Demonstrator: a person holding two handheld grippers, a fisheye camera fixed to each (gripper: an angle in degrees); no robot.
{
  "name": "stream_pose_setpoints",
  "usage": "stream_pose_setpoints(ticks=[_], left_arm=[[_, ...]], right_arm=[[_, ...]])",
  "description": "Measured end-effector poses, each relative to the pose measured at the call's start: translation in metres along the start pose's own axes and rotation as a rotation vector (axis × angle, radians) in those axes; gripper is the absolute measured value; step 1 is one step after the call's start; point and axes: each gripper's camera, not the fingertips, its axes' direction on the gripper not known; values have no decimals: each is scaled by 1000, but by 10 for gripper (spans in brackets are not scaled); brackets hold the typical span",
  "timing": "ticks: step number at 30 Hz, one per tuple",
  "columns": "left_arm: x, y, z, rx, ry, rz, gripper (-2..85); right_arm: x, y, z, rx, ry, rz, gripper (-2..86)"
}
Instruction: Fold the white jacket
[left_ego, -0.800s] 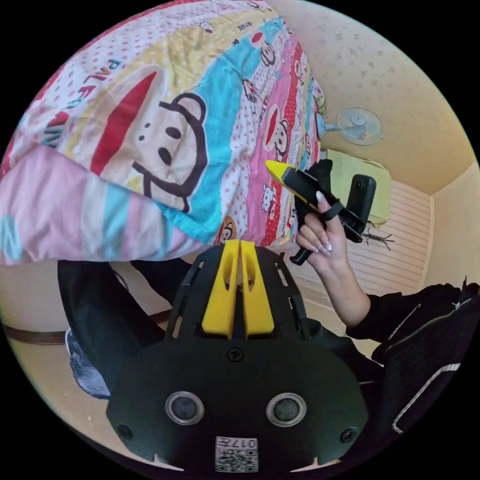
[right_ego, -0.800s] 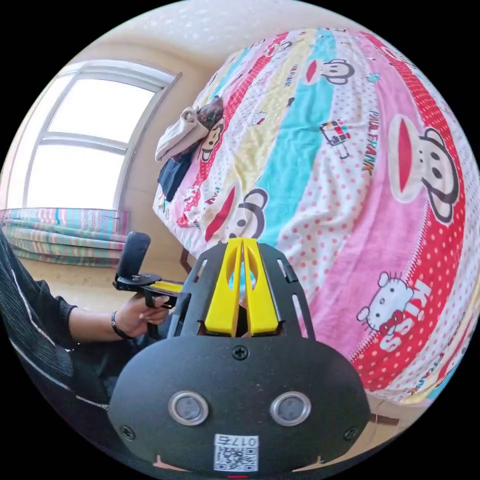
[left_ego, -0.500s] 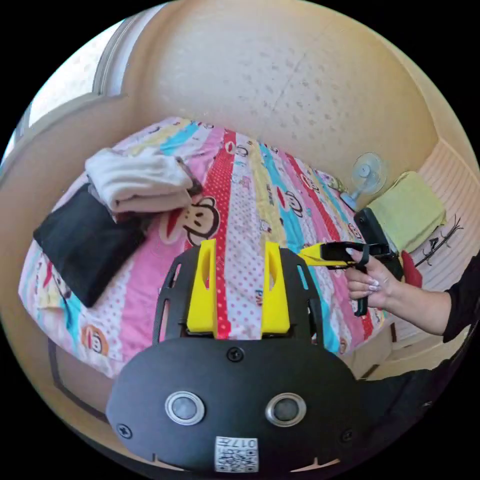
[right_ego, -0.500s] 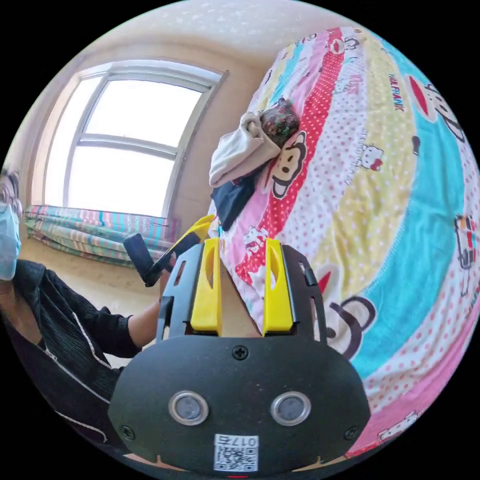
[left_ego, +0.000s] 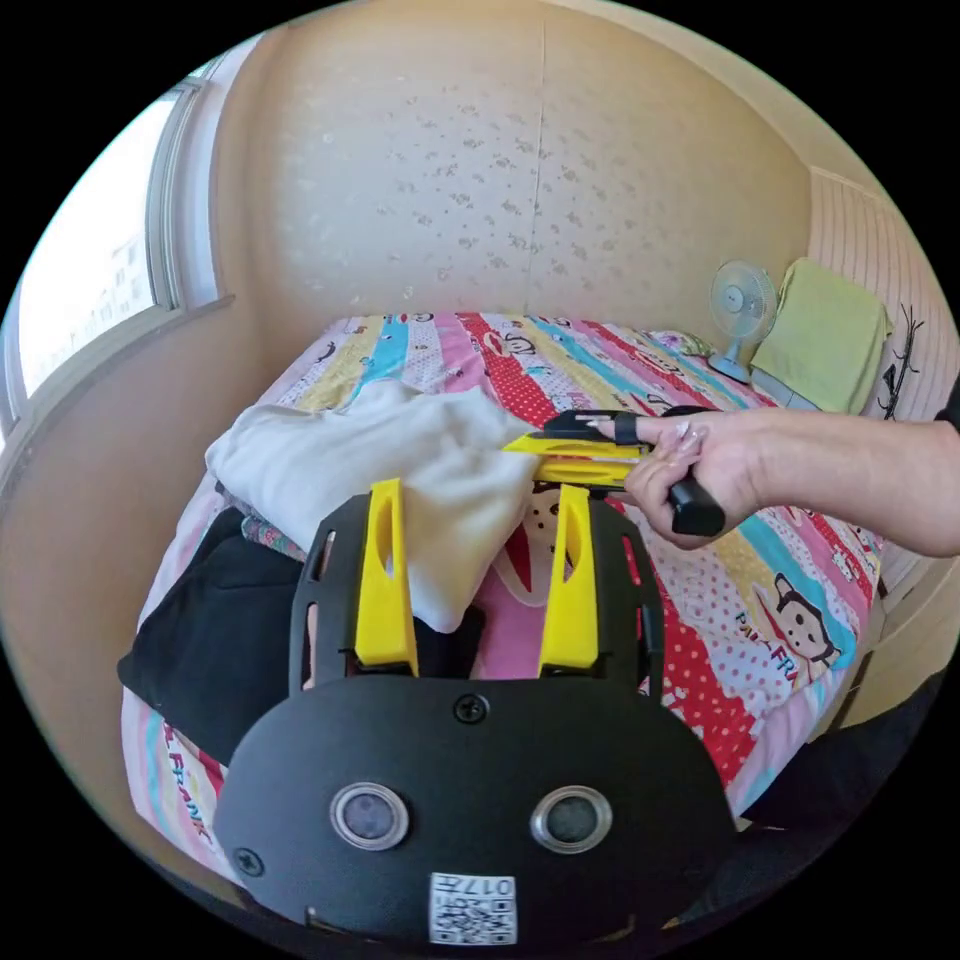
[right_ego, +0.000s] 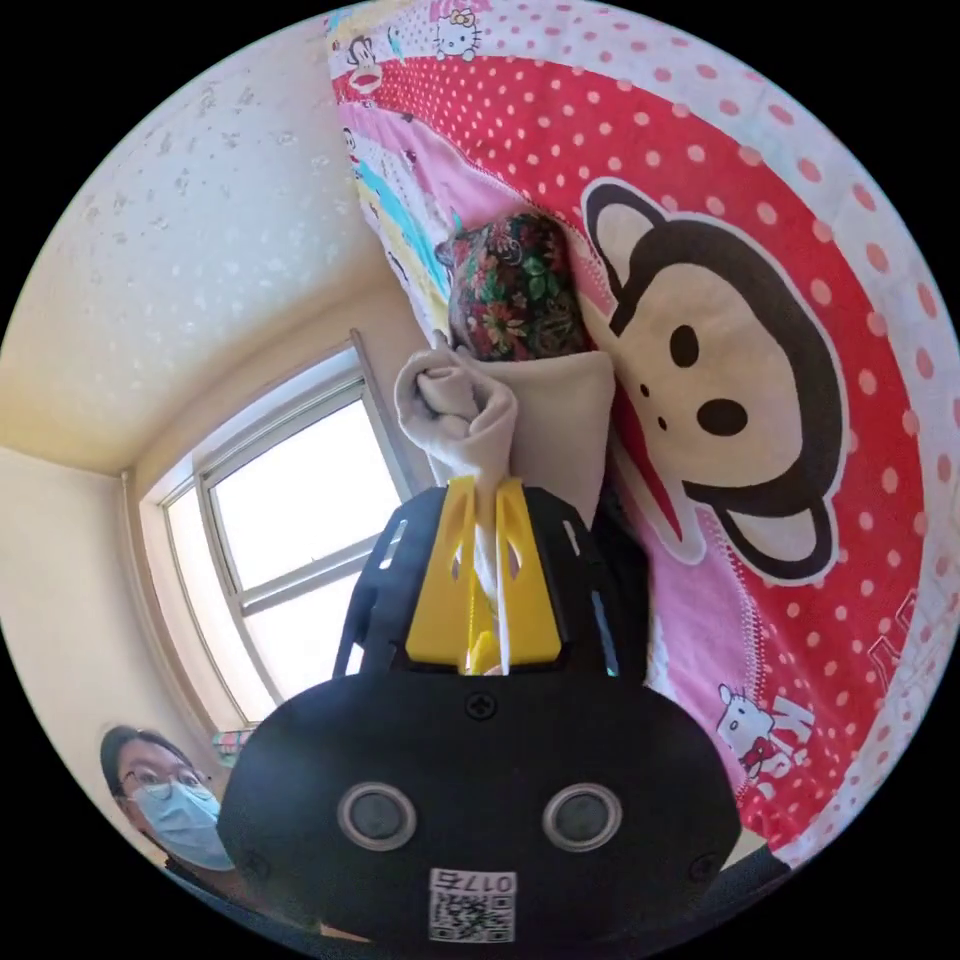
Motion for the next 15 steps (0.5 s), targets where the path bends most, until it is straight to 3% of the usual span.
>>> stream_pose_setpoints(ticks=[4,7,10,12,15], left_arm=[[-14,-5,-31,19,85,-93,236],[-11,-14,-74,119,109,-114,235],[11,-24,-90,26,3,-30,240],[21,-30,-103,15,-40,-13,219],[23,-40,-147,148,-45,-102,147]], right_arm=[[-29,37,-15,-115,-181,-155,37],[-68,102,-27,-191,-163,-328,34],[-105,176,-36,-282,-171,-476,34],[-120,216,-45,-299,-205,-517,35],[-140,261,-63,-313,-282,-533,36]])
